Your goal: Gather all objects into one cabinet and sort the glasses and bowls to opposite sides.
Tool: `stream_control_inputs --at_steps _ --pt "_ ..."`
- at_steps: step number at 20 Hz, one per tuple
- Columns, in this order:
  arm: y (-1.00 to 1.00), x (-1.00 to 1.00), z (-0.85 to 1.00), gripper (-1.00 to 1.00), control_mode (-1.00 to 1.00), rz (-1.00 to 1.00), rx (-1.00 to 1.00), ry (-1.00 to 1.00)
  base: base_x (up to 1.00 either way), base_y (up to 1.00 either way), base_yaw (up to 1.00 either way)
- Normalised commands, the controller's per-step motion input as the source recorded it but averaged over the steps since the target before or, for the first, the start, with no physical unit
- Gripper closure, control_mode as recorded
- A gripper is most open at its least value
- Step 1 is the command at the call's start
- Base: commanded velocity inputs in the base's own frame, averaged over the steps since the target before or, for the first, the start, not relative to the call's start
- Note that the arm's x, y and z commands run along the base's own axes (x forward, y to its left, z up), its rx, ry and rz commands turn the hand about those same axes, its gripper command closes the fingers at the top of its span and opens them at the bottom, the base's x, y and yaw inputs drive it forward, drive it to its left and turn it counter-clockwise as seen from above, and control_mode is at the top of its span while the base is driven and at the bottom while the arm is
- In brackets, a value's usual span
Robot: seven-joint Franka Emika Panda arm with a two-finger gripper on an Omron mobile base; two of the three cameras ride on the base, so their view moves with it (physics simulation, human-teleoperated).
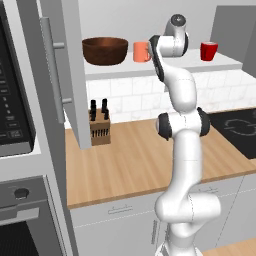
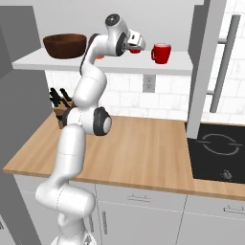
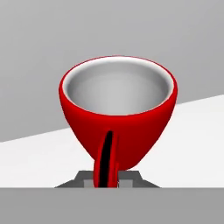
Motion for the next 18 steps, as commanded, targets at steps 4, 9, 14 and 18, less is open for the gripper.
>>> stream_control_inputs --at_steps 4,9,14,18 --pt "-0.2 0.0 -0.09 1.0 -1.0 0.0 0.0 -0.07 0.0 0.0 0.0" --pt "-0.15 -0.16 0.0 1.0 -1.0 -0.01 0.0 -0.06 0.0 0.0 0.0" --pt "-0.05 -0.35 0.0 1.0 -1.0 -0.06 0.0 -0.02 0.0 0.0 0.0" --pt "0.0 -0.53 0.0 1.0 -1.0 -0.09 0.0 0.0 0.0 0.0 0.0"
